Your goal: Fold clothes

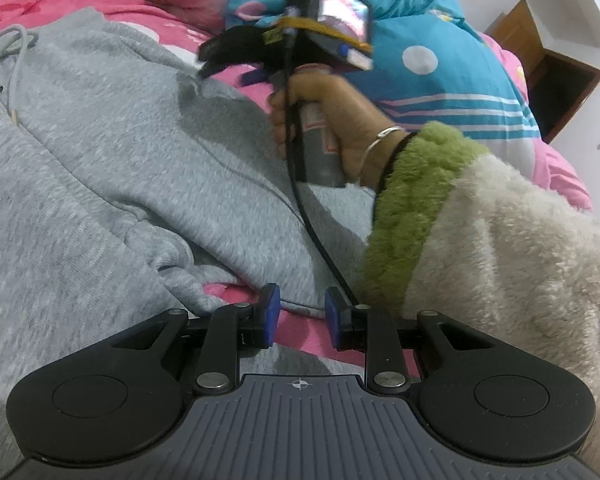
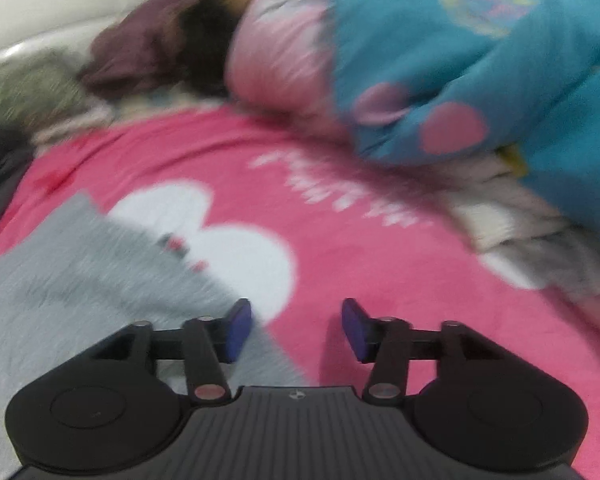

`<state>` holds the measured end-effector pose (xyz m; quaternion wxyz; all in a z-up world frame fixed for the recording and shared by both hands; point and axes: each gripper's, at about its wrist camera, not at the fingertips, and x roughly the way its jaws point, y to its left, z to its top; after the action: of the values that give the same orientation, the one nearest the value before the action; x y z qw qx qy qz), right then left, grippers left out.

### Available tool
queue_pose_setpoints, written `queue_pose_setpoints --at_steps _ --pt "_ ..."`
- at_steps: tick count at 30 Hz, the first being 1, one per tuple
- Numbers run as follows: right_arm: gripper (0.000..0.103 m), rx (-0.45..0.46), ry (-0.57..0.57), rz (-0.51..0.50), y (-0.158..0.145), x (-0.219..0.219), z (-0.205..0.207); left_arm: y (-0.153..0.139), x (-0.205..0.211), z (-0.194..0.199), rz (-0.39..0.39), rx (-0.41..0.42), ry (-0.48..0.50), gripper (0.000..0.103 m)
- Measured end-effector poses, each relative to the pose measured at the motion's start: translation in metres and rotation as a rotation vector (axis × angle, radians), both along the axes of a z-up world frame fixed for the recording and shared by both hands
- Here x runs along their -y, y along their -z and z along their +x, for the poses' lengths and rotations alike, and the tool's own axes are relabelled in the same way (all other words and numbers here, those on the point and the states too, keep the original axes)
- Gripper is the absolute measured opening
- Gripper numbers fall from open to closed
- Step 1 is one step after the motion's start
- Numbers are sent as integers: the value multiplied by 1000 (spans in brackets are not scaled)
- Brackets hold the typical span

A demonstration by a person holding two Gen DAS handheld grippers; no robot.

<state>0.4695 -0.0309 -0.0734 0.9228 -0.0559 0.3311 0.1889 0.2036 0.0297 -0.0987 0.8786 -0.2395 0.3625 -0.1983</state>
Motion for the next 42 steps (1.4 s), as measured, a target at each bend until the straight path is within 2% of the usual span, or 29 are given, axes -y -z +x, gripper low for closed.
queue_pose_setpoints --at_steps 3,5,7,11,15,17,20,24,27,29,32,36,39,42 --pt "53 2 34 107 -19 16 -1 0 -3 1 -16 -11 -3 25" --pt "49 -42 -76 164 -28 8 -2 0 -4 2 -25 -17 -5 25" --pt "48 -78 -220 177 -30 -14 -6 1 -4 3 -28 -19 -7 25" --pt "46 -112 -434 84 -12 -81 -8 2 -4 3 -23 -17 -10 25" --pt "46 -81 -440 51 20 -130 3 3 -5 3 -19 -19 -7 25" --pt "47 -58 -393 100 24 -135 9 3 -6 3 -17 -17 -4 25" --pt "46 -39 -360 103 13 -124 10 0 -12 0 -21 -8 3 25" --pt "47 101 -188 53 -31 -49 -4 -11 -18 -10 -12 59 8 26" --pt "47 204 -53 14 -65 11 -15 -21 -26 -18 -14 127 8 30" --pt "48 254 87 -12 -92 78 -35 -27 -31 -22 -34 162 14 31" --pt "49 318 283 -46 -130 177 -72 -37 -36 -22 -119 196 43 33" --pt "50 376 549 -49 -168 311 -154 -42 -32 -21 -220 220 76 38" --pt "50 391 674 -25 -186 386 -226 -39 -22 -19 -188 206 78 38" --pt "54 382 735 9 -189 432 -301 -27 -9 -11 -147 162 72 38"
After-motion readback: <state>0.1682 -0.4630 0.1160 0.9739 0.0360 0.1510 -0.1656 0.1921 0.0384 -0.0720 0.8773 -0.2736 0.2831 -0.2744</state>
